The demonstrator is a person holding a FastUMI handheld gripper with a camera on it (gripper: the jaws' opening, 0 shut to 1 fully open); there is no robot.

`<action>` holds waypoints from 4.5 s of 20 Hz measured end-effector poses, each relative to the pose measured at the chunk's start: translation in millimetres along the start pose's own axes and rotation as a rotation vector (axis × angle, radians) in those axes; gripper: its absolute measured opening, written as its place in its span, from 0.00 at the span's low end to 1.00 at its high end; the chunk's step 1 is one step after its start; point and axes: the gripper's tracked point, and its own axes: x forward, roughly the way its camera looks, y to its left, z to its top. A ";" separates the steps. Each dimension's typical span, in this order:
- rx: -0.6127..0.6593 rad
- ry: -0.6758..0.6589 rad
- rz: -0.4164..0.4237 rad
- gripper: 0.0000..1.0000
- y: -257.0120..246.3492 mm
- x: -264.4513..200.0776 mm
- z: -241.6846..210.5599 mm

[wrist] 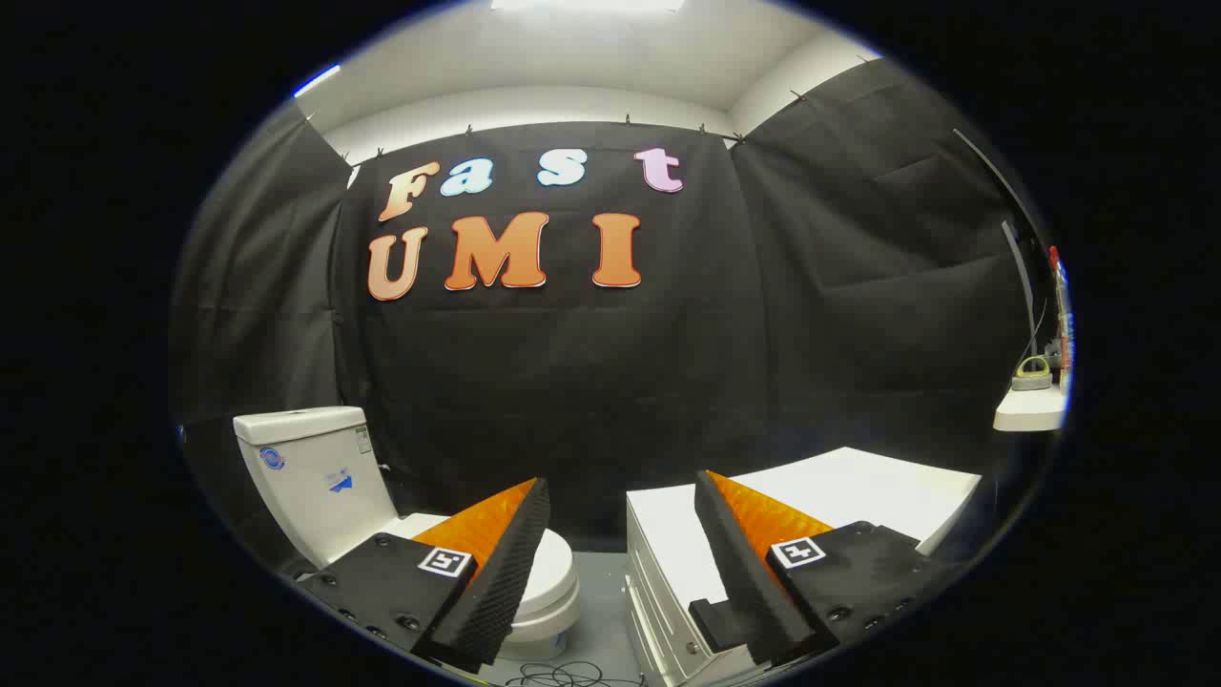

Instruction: Open the toilet lid.

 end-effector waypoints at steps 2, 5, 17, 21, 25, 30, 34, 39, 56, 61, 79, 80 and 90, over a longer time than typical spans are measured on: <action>0.000 0.001 -0.002 0.98 -0.6 -0.1 -0.6; 0.003 0.003 -0.004 0.98 -1.6 0.5 -1.1; 0.006 0.011 -0.005 0.98 -1.2 2.6 -4.3; 0.007 0.011 -0.006 0.98 -2.1 0.9 -5.2; 0.008 0.012 -0.009 0.98 -3.3 1.6 -4.6; 0.027 0.028 0.009 0.98 4.0 0.7 -6.0; 0.002 0.037 0.021 0.99 14.2 1.0 -7.1; 0.034 0.019 0.055 0.98 50.2 -0.8 1.6; 0.493 0.297 0.147 0.98 161.0 37.3 -204.1; 0.573 0.503 0.109 0.99 151.4 25.8 -271.8; 0.899 0.844 -0.021 0.89 150.3 35.1 -399.1; 0.903 0.856 -0.022 0.84 150.8 34.8 -405.1; 1.102 0.824 0.045 0.25 156.1 40.9 -400.3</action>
